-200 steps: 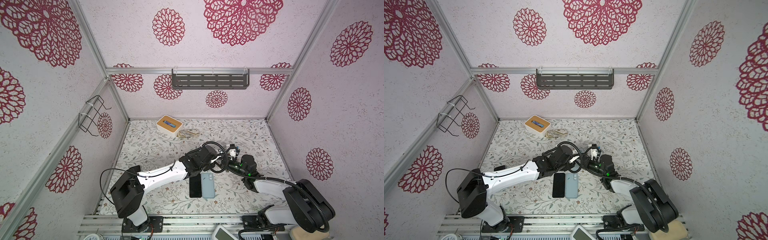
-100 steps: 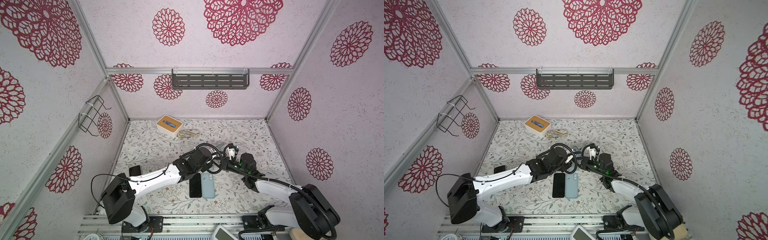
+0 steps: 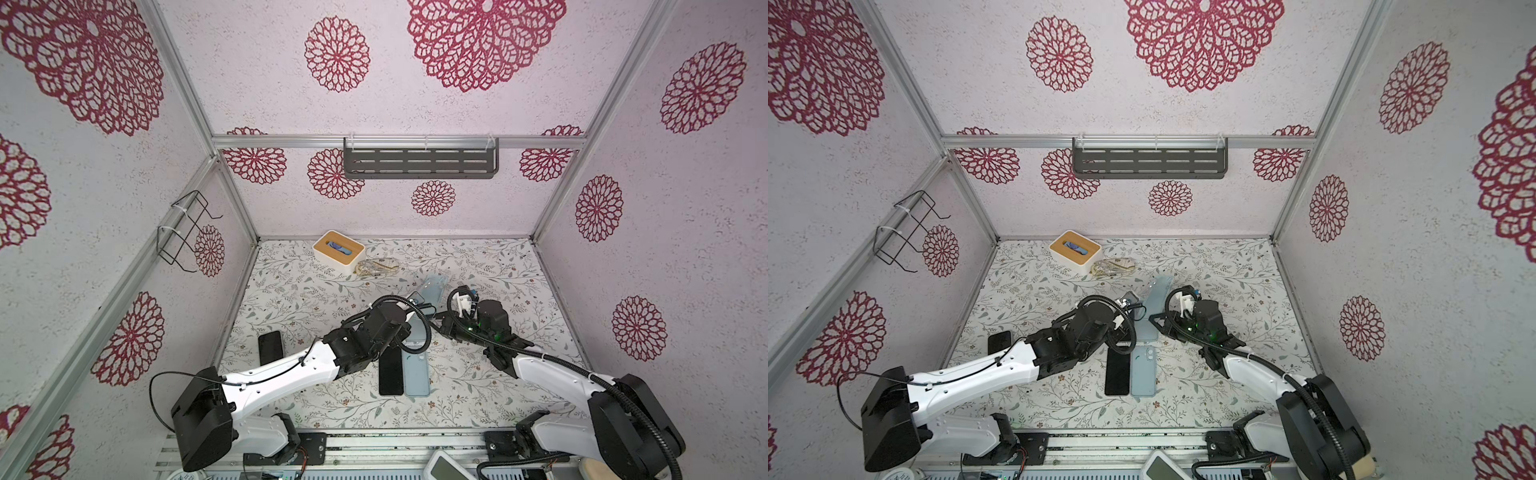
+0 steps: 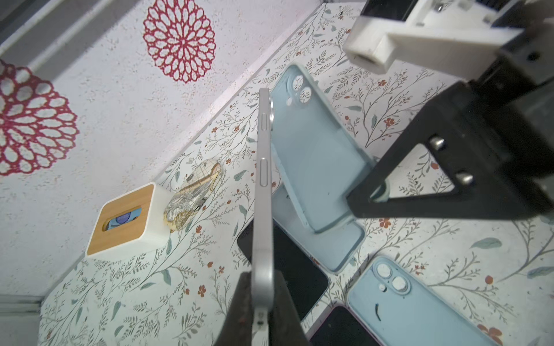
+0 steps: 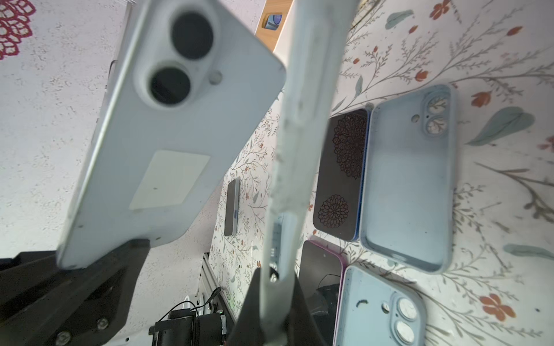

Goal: Take the phone out of the phone case
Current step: Place the phone at the center of the table.

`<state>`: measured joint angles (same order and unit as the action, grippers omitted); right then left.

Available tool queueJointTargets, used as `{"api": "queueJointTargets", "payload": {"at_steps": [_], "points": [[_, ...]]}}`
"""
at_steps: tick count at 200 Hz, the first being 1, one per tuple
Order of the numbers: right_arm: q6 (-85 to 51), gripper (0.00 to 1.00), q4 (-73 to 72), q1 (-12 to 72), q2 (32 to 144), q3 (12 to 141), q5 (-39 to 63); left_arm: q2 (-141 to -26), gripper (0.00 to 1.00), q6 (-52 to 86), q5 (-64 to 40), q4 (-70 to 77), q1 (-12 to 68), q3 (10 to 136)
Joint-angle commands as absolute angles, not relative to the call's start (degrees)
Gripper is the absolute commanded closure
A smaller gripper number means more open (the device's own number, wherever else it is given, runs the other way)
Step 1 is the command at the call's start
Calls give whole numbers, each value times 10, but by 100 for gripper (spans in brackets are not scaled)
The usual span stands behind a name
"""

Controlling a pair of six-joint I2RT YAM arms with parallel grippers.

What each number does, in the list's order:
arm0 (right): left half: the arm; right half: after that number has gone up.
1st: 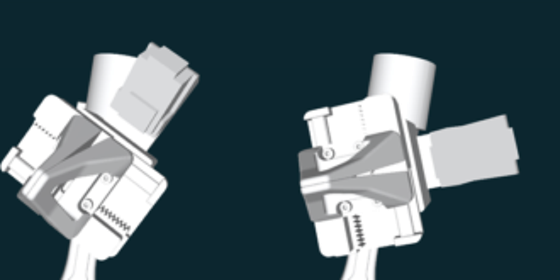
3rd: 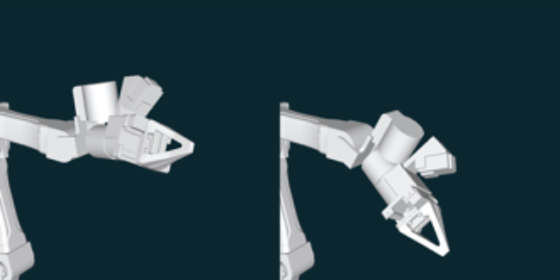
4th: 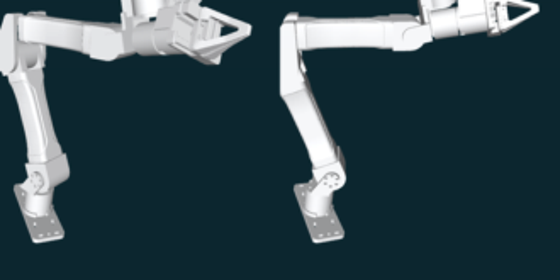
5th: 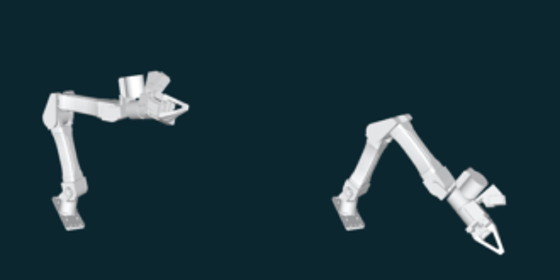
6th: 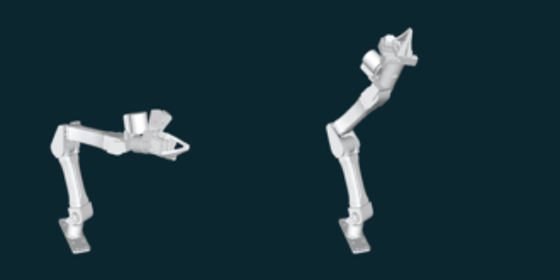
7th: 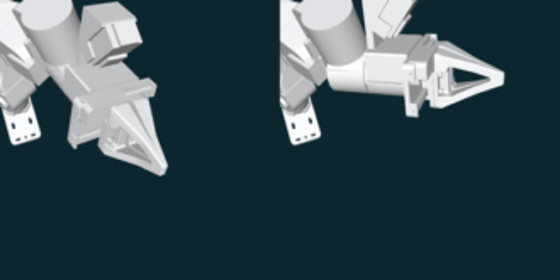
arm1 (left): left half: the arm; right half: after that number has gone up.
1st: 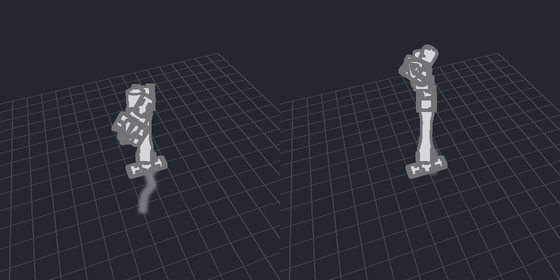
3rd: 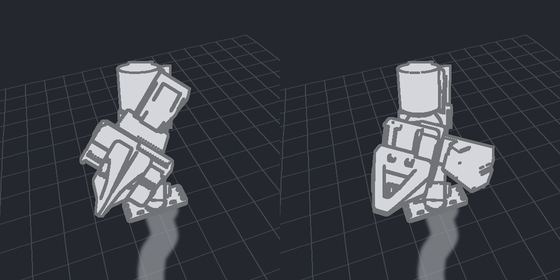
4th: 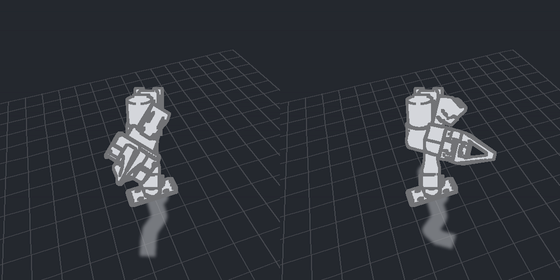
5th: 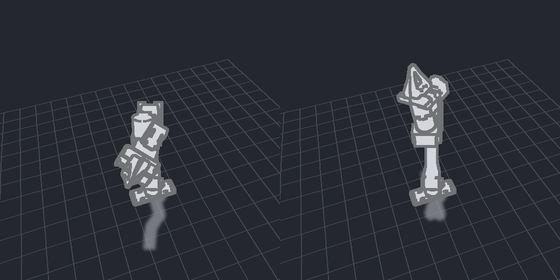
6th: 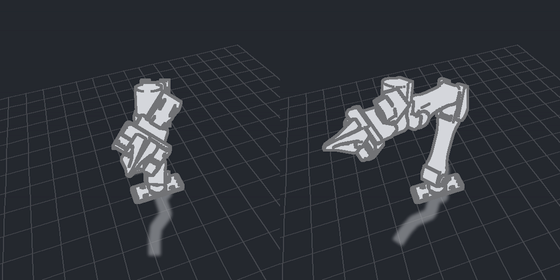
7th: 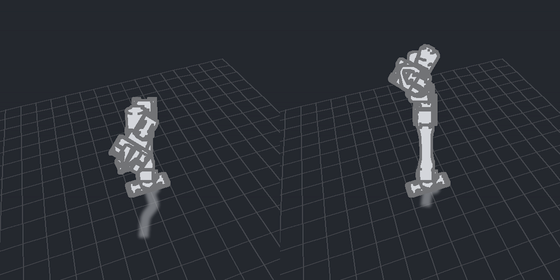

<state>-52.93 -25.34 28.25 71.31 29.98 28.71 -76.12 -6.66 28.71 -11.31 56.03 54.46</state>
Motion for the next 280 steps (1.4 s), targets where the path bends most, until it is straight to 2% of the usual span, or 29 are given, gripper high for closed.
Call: {"api": "queueJointTargets", "payload": {"at_steps": [1, 59, 87, 124, 200, 280], "points": [[-498, 100, -234, 279, 712, 327, 284, -748, 100, -35, 366, -145, 559, 545], [-489, 100, -218, 292, 714, 334, 302, -723, 100, 94, 488, -306, 566, 533], [-499, 100, -233, 336, 760, 360, 290, -756, 100, 163, 530, -408, 568, 546], [-545, 100, -296, 391, 844, 395, 276, -823, 100, 210, 524, -482, 563, 563], [-610, 100, -353, 434, 983, 472, 274, -851, 100, 171, 461, -419, 537, 531], [-632, 100, -317, 441, 1059, 526, 306, -913, 100, 162, 426, -427, 533, 550]]}}
